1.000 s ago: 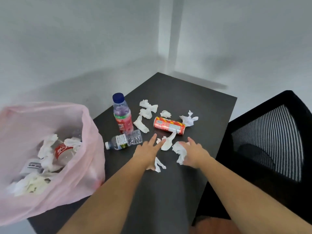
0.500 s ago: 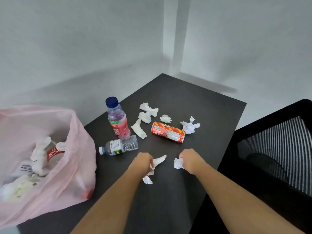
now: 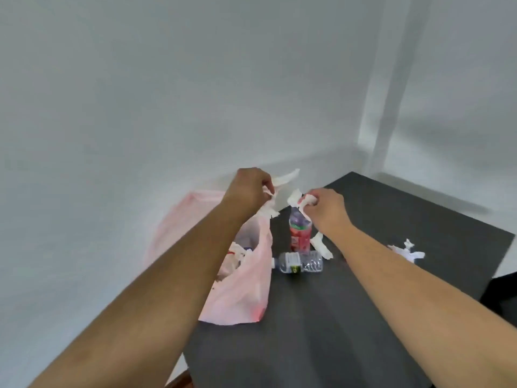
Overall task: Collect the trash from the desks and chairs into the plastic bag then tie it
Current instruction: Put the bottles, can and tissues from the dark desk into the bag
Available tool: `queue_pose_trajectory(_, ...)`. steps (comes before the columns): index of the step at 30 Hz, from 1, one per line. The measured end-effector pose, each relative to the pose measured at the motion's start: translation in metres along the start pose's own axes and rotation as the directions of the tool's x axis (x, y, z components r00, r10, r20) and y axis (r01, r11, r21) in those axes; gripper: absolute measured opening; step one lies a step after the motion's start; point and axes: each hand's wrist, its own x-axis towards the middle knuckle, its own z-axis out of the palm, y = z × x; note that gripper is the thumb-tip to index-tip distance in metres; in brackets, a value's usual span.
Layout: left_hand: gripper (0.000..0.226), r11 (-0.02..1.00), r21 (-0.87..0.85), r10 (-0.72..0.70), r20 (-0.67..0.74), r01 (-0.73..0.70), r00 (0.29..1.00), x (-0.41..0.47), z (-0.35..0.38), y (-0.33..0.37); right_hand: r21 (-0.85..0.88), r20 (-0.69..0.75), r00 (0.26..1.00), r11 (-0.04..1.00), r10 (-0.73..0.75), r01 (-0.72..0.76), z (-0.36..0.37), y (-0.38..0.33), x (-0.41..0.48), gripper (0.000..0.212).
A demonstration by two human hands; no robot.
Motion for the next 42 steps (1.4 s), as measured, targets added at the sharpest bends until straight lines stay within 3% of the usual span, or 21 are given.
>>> queue_pose_trajectory(3, 0.014, 0.990, 0.030, -0.135, -0.130, 0.140, 0.982, -0.029, -0.040, -0.064, -0.036, 0.088, 0.984, 0.987, -0.155, 0.159, 0.030, -0.075, -0.009, 0.030)
queue_pose_trajectory(6, 0.014, 0.960, 0.033, -0.270, -0.136, 0.277, 0.953, -0.063, -0.040, -0.117, -0.064, 0.232, 0.946, 0.967, -0.225, 0.245, 0.076, -0.109, -0.024, 0.030)
queue_pose_trajectory(9, 0.019, 0.934, 0.050, -0.355, 0.002, 0.354, 0.935, -0.087, -0.020, -0.161, -0.094, 0.407, 0.894, 0.965, -0.186, 0.243, 0.111, -0.117, -0.039, 0.043)
queue_pose_trajectory(11, 0.049, 0.931, 0.146, -0.358, 0.201, 0.333, 0.912, -0.099, -0.008, -0.179, -0.106, 0.476, 0.858, 0.956, -0.193, 0.274, 0.120, -0.115, -0.046, 0.058)
queue_pose_trajectory(13, 0.065, 0.915, 0.287, -0.364, 0.290, 0.282, 0.885, -0.105, -0.009, -0.185, -0.117, 0.400, 0.883, 0.943, -0.244, 0.313, 0.119, -0.115, -0.047, 0.054)
queue_pose_trajectory(16, 0.061, 0.904, 0.361, -0.305, 0.162, 0.231, 0.939, -0.095, -0.033, -0.168, -0.129, 0.227, 0.930, 0.938, -0.289, 0.323, 0.106, -0.119, -0.037, 0.041)
queue_pose_trajectory(20, 0.049, 0.954, 0.251, -0.172, -0.001, 0.167, 0.985, -0.059, -0.057, -0.122, -0.099, -0.012, 0.949, 0.945, -0.315, 0.312, 0.072, -0.115, -0.011, 0.026)
queue_pose_trajectory(23, 0.044, 0.985, 0.165, -0.049, -0.055, 0.058, 0.997, -0.033, -0.043, -0.070, -0.094, -0.139, 0.958, 0.966, -0.252, 0.241, 0.041, -0.094, 0.016, 0.026)
queue_pose_trajectory(26, 0.040, 1.000, 0.031, 0.007, -0.007, -0.006, 1.000, -0.015, 0.003, -0.031, -0.157, -0.098, 0.967, 0.963, -0.237, 0.220, 0.021, -0.064, 0.040, 0.032)
queue_pose_trajectory(29, 0.037, 0.998, -0.051, -0.035, 0.117, 0.041, 0.993, -0.008, 0.073, -0.015, -0.167, 0.068, 0.970, 0.956, -0.231, 0.240, 0.021, -0.025, 0.058, 0.044)
queue_pose_trajectory(32, 0.052, 0.986, 0.073, -0.168, 0.285, 0.153, 0.944, -0.010, 0.145, -0.028, -0.212, 0.277, 0.938, 0.938, -0.211, 0.273, 0.040, 0.012, 0.070, 0.052)
queue_pose_trajectory(34, 0.061, 0.961, 0.192, -0.257, 0.361, 0.199, 0.896, -0.011, 0.180, -0.044, -0.235, 0.338, 0.915, 0.922, -0.219, 0.308, 0.053, 0.032, 0.079, 0.052)
queue_pose_trajectory(38, 0.075, 0.915, 0.359, -0.331, 0.405, 0.185, 0.852, -0.011, 0.215, -0.069, -0.155, 0.268, 0.912, 0.920, -0.312, 0.361, 0.063, 0.054, 0.091, 0.044)
queue_pose_trajectory(42, 0.064, 0.900, 0.402, -0.347, 0.426, 0.169, 0.836, -0.019, 0.234, -0.068, -0.116, 0.219, 0.909, 0.915, -0.355, 0.386, 0.066, 0.064, 0.091, 0.036)
